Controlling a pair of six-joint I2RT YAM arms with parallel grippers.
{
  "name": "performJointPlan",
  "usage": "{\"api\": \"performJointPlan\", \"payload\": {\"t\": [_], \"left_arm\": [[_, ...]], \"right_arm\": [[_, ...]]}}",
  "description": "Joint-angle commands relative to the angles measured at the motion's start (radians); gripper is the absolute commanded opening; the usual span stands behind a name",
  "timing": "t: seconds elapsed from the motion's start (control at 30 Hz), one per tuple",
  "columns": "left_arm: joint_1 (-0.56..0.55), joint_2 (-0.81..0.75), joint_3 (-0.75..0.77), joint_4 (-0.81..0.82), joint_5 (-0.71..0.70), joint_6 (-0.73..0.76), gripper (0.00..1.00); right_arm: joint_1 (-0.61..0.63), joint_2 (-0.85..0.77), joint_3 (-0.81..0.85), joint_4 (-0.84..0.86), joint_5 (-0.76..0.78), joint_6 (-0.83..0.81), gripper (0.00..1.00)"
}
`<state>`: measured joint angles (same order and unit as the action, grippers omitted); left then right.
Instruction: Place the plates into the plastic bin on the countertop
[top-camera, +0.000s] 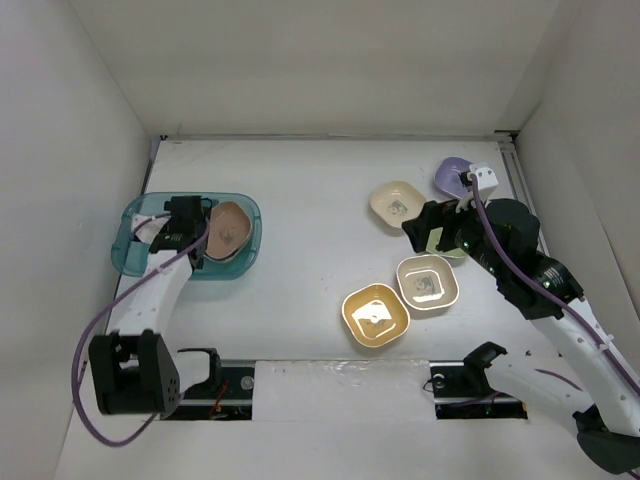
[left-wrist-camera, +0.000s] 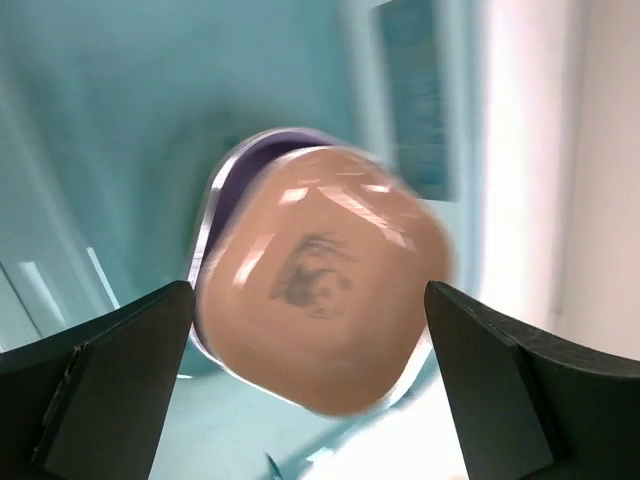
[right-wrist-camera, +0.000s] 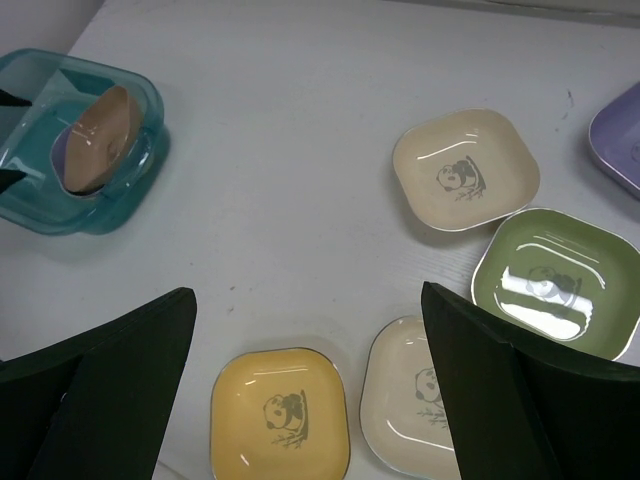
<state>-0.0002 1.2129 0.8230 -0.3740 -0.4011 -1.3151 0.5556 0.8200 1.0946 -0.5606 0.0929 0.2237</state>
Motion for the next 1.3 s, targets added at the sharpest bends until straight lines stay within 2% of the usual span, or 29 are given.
{"api": "performJointPlan", "payload": {"t": [0.0,0.1,0.2,0.27,0.3,0.4,0.43,0.53,0.57,0.67,0.77,0.9,0.97,1.07,1.1,1.13,1.17,1.27], "left_arm": [[-0.003,-0.133,0.038,0.016,-0.050,0.064,1.00],[-0.003,-0.171,0.050,0.070,0.013,0.167,1.00],[-0.032,-0.142,0.039,0.176,0.187,0.338,1.00],[-0.107,-0.116,0.039,0.188,0.220,0.382,1.00],[-0.236,-0.087,0.050,0.205,0.206,0.428,1.00],[-0.491,0.008,0.134,0.147,0.032,0.428,1.00],[-0.653,0.037,0.157,0.108,-0.005,0.401,1.00],[-0.864,0.159,0.200,0.044,-0.085,0.332,1.00],[-0.901,0.184,0.200,0.018,-0.085,0.280,1.00],[-1.041,0.276,0.189,0.052,-0.104,0.232,1.00],[-1.135,0.397,0.220,0.027,-0.094,0.195,1.00],[-1.163,0.513,0.245,-0.026,-0.108,0.140,0.96],[-1.172,0.522,0.229,-0.026,-0.108,0.140,0.90],[-1.172,0.510,0.190,-0.003,-0.099,0.114,0.76],[-1.172,0.499,0.162,0.007,-0.099,0.114,0.68],[-1.172,0.499,0.162,0.007,-0.099,0.094,0.46],[-1.172,0.499,0.151,-0.026,-0.113,0.082,0.31],[-1.172,0.510,0.160,-0.124,-0.169,0.028,0.03]], "right_arm": [[-0.006,0.002,-0.004,0.054,-0.013,-0.011,1.00],[-0.006,0.013,-0.004,0.065,-0.022,-0.011,1.00],[-0.006,0.013,-0.004,0.065,0.002,-0.011,1.00],[-0.006,0.013,-0.004,0.053,0.037,-0.011,1.00],[-0.006,0.013,0.008,0.044,0.048,-0.011,1.00],[-0.006,0.013,0.033,0.007,0.096,-0.011,1.00],[-0.006,0.013,0.033,-0.004,0.096,-0.011,1.00],[-0.006,0.001,0.042,-0.035,0.134,-0.011,1.00],[-0.006,-0.013,0.042,-0.047,0.134,-0.001,1.00],[-0.006,-0.044,0.042,-0.056,0.143,-0.001,1.00],[-0.016,-0.056,0.033,-0.074,0.143,0.008,1.00],[-0.016,-0.074,0.033,-0.084,0.143,0.008,1.00],[-0.016,-0.074,0.033,-0.084,0.143,0.008,1.00],[-0.016,-0.074,0.033,-0.084,0.143,0.008,1.00],[-0.016,-0.074,0.033,-0.084,0.143,0.008,1.00],[-0.016,-0.074,0.033,-0.084,0.134,0.008,1.00],[-0.016,-0.074,0.033,-0.072,0.134,0.008,1.00],[-0.016,-0.074,0.024,-0.062,0.113,0.008,1.00]]}}
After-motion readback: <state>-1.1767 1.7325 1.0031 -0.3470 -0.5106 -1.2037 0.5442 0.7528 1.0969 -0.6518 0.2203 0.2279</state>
